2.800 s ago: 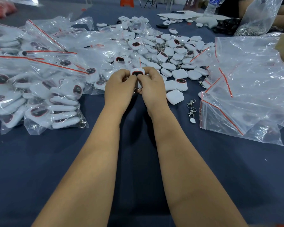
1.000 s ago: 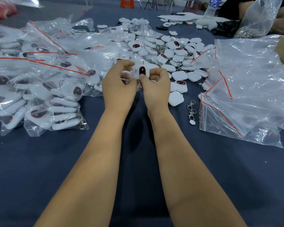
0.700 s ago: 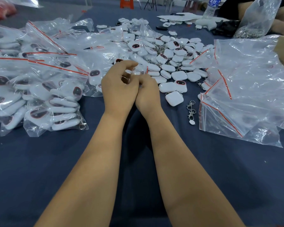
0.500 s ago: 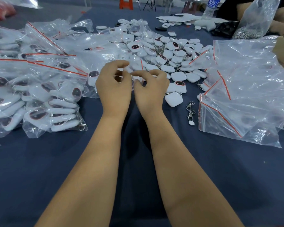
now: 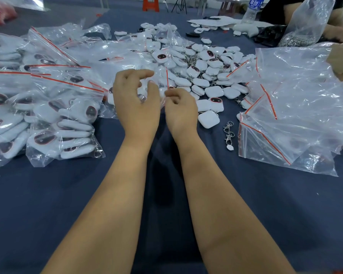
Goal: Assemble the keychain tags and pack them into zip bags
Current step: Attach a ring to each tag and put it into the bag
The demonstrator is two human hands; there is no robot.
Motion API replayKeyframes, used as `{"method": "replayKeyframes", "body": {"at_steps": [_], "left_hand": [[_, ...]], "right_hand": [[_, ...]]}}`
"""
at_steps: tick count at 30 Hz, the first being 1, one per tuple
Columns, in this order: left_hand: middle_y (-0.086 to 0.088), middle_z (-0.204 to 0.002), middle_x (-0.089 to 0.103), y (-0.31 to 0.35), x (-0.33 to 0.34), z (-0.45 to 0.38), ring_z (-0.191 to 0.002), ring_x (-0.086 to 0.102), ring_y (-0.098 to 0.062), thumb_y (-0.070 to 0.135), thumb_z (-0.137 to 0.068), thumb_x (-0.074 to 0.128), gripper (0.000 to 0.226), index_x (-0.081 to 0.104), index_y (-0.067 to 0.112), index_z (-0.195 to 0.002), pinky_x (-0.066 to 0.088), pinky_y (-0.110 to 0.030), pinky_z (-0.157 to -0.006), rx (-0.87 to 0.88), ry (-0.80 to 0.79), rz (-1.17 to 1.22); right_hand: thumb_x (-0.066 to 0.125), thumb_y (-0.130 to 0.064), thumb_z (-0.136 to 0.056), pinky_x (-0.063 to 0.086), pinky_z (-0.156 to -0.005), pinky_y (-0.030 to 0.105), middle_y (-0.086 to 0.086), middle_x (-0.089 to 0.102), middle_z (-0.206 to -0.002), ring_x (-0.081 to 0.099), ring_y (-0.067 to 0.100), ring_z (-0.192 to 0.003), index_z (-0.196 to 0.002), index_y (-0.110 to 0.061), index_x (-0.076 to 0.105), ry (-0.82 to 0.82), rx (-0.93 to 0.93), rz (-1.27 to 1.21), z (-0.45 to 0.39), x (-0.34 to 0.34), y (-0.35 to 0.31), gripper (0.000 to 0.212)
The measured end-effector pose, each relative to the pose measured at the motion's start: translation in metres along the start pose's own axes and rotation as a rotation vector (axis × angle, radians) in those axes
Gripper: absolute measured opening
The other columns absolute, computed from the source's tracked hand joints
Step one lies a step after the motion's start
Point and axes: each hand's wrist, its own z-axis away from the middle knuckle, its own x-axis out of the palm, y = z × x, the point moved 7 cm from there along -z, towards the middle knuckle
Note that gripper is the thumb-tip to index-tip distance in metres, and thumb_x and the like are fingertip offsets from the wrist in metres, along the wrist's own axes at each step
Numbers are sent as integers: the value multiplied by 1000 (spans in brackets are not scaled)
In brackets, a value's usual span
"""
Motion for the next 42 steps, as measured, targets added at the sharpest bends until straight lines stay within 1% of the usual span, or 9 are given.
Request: {"method": "replayKeyframes", "body": {"at_steps": [4, 7, 10, 14, 18, 24, 27, 31, 42], "left_hand": [[9, -91, 60, 19, 9, 7, -94, 56, -14, 2, -81, 52, 25, 68, 22, -85, 43, -21, -83, 78, -66, 49], [13, -83, 59, 25, 24, 16, -85, 58, -5, -3, -79, 51, 29, 65, 22, -80, 45, -19, -79, 32, -203, 147], [12, -83, 61, 26, 36, 26, -86, 59, -4, -2, -78, 50, 35, 64, 29, -75, 48, -21, -82, -29, -292, 172], [10, -95, 59, 14, 58, 31, -91, 57, -1, 3, -85, 50, 32, 64, 30, -78, 42, -9, -79, -275, -344, 189], [-8, -111, 65, 5, 82, 45, -97, 60, -11, 6, -90, 53, 19, 69, 12, -98, 45, -14, -79, -405, -413, 161], [-6, -126, 45, 12, 106, 57, -124, 46, -22, 16, -95, 50, 32, 60, 7, -124, 37, -30, -105, -451, -532, 88], [-13, -112, 56, 9, 105, 55, -118, 51, -34, 15, -96, 49, 19, 60, 3, -107, 41, -48, -104, -457, -490, 101], [7, -109, 51, -1, 95, 53, -100, 55, -6, 17, -95, 54, 26, 59, 11, -120, 45, -20, -86, -515, -424, 162], [0, -122, 51, -36, 53, 18, -109, 55, -17, 11, -91, 48, 33, 54, 14, -123, 46, -28, -94, -481, -203, -1]], "right_hand": [[53, -11, -92, 49, -70, 26, -7, 63, -79, 56, 6, -70, -75, -27, 56, -156, -120, 225, 4, 14, -4, 23], [44, -18, -97, 49, -72, 26, -8, 58, -81, 56, 2, -68, -86, -22, 57, -56, -291, 302, 8, 6, -14, 17], [34, -24, -95, 37, -73, 28, -4, 64, -98, 58, 13, -89, -93, -26, 57, -8, -346, 833, 2, -3, -17, 23], [34, -29, -100, 21, -111, 43, 8, 37, -150, 29, 29, -140, -133, -20, 51, 86, -318, 1054, -7, -24, -11, 38], [31, -22, -104, 17, -114, 51, 14, 31, -153, 24, 30, -143, -143, -14, 39, -28, -126, 1211, -19, -37, 14, 41], [38, -19, -100, 31, -86, 39, 4, 60, -117, 43, 27, -122, -119, -16, 57, 114, -228, 1188, -21, -49, 10, 27], [42, -23, -99, 23, -81, 37, 1, 58, -118, 41, 25, -122, -118, -22, 58, 81, -184, 1137, -27, -52, 12, 25], [45, -28, -95, 23, -84, 38, -1, 57, -114, 40, 24, -120, -116, -27, 60, 58, -138, 1005, -31, -56, 10, 26], [56, -41, -93, 15, -83, 36, -3, 59, -106, 48, 20, -108, -103, -28, 70, 248, -316, 907, -15, -61, -12, 21]]}}
